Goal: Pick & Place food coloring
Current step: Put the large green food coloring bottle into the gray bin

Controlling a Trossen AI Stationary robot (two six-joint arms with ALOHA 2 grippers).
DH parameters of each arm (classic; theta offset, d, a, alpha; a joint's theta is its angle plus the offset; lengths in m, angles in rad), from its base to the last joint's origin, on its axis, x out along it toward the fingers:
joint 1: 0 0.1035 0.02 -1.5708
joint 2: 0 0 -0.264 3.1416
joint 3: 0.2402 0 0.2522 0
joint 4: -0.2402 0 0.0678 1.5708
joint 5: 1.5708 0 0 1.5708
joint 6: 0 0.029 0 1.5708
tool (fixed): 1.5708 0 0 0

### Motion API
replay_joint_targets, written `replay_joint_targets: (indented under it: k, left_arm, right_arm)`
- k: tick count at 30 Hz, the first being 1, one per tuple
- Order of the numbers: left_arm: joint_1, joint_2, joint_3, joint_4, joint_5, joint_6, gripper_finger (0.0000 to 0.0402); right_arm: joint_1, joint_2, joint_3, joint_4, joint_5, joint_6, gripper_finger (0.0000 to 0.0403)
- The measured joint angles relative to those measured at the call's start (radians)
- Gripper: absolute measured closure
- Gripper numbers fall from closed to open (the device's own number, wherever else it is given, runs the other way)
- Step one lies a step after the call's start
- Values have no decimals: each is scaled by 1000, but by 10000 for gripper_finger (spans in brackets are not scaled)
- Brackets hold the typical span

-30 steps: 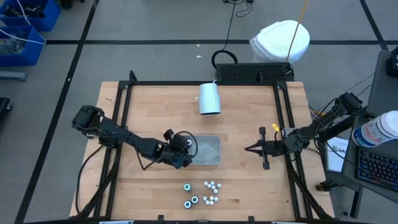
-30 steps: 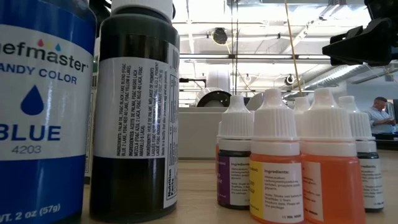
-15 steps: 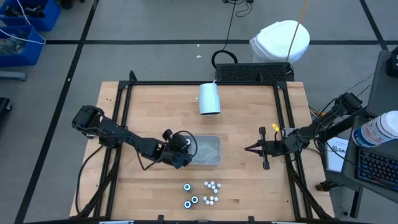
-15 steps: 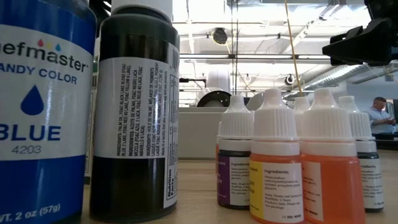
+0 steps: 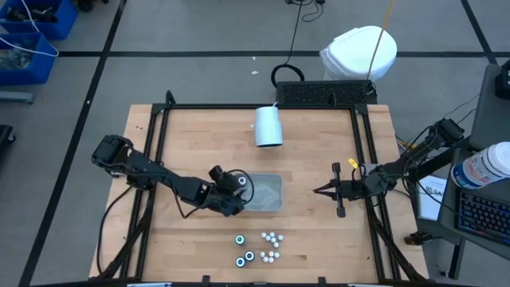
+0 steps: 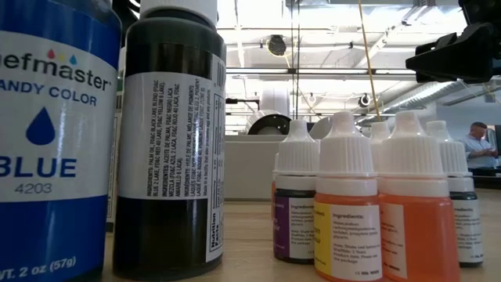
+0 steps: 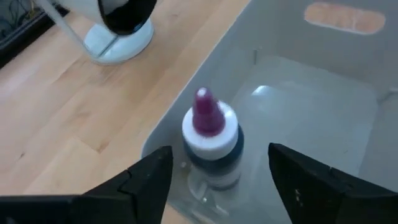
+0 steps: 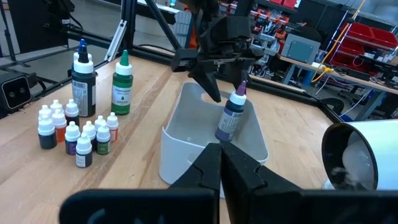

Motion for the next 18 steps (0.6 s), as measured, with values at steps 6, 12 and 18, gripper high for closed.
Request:
replay_joint_targets:
  k: [6,12,18]
  left_arm:
    - [-24,-48,41,-18,14,98,117]
    - [-113,-173,69,-11,-58,218,119]
    - [-257,-215,60,-88,-213,232,167]
  right_arm:
    - [0,0,0,0,0,0,403]
    - [0,1,-13,8,0,-4,403]
    - [0,1,-23,9,0,-5,403]
